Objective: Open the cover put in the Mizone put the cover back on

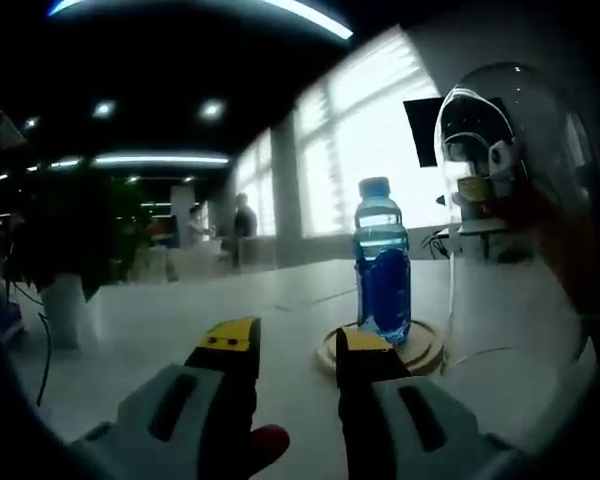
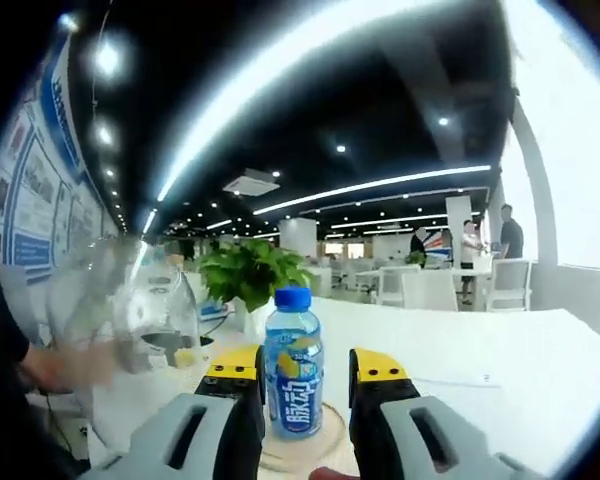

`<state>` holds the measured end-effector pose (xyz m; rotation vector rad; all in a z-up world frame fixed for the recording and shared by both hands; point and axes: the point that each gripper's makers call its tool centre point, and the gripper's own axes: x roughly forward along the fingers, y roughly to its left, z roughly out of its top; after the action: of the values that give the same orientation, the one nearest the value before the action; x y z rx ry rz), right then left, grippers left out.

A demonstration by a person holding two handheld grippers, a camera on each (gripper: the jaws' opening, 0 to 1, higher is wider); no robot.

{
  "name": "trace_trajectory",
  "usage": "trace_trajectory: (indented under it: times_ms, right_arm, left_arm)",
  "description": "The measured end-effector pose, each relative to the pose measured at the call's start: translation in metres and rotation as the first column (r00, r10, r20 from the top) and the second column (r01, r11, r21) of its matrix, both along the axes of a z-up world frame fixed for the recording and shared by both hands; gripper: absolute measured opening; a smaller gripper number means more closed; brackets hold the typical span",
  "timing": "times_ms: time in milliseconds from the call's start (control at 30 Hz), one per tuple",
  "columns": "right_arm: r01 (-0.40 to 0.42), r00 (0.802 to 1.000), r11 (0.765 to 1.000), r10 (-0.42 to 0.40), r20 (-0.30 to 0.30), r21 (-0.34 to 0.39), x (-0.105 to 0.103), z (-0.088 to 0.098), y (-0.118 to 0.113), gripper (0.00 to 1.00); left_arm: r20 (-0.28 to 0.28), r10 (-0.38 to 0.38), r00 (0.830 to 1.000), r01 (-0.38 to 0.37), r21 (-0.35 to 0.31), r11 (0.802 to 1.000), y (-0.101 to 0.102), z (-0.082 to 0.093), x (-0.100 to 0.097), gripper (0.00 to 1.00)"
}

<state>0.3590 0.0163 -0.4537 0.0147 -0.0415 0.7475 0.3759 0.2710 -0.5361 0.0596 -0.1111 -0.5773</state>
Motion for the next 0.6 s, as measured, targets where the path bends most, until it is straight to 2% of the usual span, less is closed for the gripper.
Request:
trace_trajectory:
  times_ms: [200,367,467,600]
  right_arm:
    - [0.024,1.0,0.999,-0.024,0.007,0.021,-0.009,-0.013,-0.012,0.26]
    - [0.046,0.999,0.998,-0.045,-0.024,0.043,-0.013,-0.033,-0.022,0.26]
    - [0.065,0.997,0.997,-0.064,-0.036,0.04,-0.014,-0.046,-0.026,0.26]
    - [0.098,0.994,0.995,-0.098,-0.038,0.016,-0.013,-0.06,-0.032,0.26]
  left_arm:
    - [-0.007,0.0,1.0,0.0,-0.008,1.0,0.0,-0.001,0.001,0.24]
    - [-0.014,-0.004,1.0,0.003,-0.025,1.0,0.0,-0.001,0.0,0.25]
    - [-0.025,-0.005,1.0,0.004,-0.048,0.999,0.001,-0.001,0.002,0.25]
    - [-0.026,-0.007,1.0,0.006,-0.041,0.999,0.001,-0.001,0.003,0.25]
